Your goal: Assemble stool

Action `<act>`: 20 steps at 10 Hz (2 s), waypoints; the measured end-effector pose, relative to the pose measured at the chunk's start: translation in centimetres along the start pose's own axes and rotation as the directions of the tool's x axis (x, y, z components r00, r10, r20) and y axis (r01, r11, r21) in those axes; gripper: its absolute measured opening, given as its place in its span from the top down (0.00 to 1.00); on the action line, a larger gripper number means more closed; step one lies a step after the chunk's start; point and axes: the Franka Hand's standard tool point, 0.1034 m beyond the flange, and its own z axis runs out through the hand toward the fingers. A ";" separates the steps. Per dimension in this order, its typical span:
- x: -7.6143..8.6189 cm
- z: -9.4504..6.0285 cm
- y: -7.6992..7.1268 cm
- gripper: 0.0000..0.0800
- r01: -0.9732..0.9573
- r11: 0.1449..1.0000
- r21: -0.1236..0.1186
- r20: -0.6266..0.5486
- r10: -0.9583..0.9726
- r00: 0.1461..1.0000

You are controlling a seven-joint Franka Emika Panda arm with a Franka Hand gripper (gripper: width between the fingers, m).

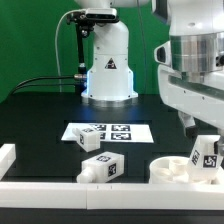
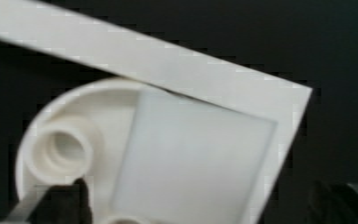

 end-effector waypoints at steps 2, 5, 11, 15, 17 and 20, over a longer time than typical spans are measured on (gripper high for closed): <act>0.0 -0.1 0.0 0.19 0.203 0.979 -0.002 0.003 -0.203 0.979; 0.0 -0.1 0.0 0.19 0.404 0.915 -0.005 0.003 -0.404 0.915; -1.0 -0.3 0.1 0.19 0.972 0.236 -0.006 0.035 -0.971 0.236; -1.6 0.1 0.1 0.19 0.971 -0.239 -0.013 0.105 -0.966 -0.237; -1.1 0.9 0.3 0.19 0.914 -0.405 0.037 0.144 -0.902 -0.406; -0.8 1.9 0.3 0.19 0.826 -0.560 0.058 0.145 -0.814 -0.562</act>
Offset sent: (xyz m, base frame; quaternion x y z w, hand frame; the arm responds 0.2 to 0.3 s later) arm 0.0000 0.0000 0.0000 0.0000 0.0000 -0.1296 0.9916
